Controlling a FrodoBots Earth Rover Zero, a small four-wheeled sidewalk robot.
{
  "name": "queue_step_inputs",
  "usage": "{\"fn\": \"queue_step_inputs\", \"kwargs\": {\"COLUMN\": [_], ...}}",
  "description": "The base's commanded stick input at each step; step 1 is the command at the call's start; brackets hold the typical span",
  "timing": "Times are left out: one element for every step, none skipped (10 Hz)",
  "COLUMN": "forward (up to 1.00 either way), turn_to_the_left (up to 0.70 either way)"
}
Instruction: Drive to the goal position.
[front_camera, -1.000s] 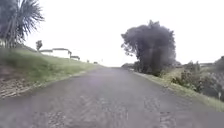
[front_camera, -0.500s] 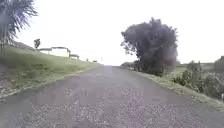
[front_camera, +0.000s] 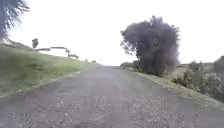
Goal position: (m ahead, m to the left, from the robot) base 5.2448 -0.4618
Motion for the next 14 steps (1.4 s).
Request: {"fn": "queue_step_inputs", "kwargs": {"forward": [0.7,0.7,0.7,0.7,0.7,0.7,0.7,0.7,0.7,0.7,0.7,0.7,0.7,0.7], "turn_to_the_left": [0.02,0.02,0.02,0.02,0.02,0.02,0.02,0.02,0.02,0.01,0.0,0.01,0.13,0.31]}}
